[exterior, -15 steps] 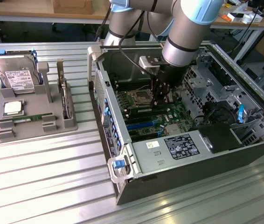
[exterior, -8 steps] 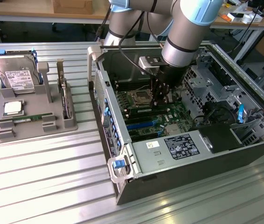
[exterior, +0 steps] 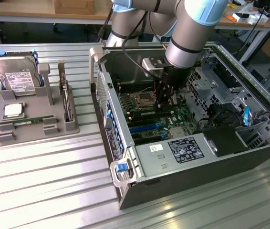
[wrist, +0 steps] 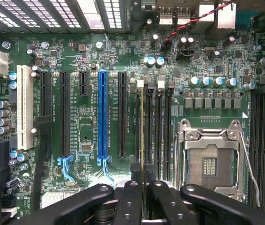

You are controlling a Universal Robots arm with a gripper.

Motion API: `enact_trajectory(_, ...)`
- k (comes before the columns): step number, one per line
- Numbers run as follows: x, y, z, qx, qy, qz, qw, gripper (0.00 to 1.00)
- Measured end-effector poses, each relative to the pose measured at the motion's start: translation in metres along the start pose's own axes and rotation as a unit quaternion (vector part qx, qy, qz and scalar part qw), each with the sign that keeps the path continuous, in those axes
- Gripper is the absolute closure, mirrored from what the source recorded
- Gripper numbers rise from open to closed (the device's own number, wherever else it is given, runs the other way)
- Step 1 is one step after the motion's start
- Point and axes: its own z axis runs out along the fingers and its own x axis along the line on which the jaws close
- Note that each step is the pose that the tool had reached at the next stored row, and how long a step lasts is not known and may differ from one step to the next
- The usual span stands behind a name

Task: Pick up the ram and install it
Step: 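Insert the ram into the slot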

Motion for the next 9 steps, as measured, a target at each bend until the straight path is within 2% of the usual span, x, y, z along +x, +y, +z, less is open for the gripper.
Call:
enact_trajectory(4,0.0013,-0.0037,0.0002,-0.0004,-0.0002,0.003,1.0000,0.88)
enact_trajectory(9,0.0013,-0.0022,0.0022,-0.0004,-0.0003,0.006,1.0000,0.88)
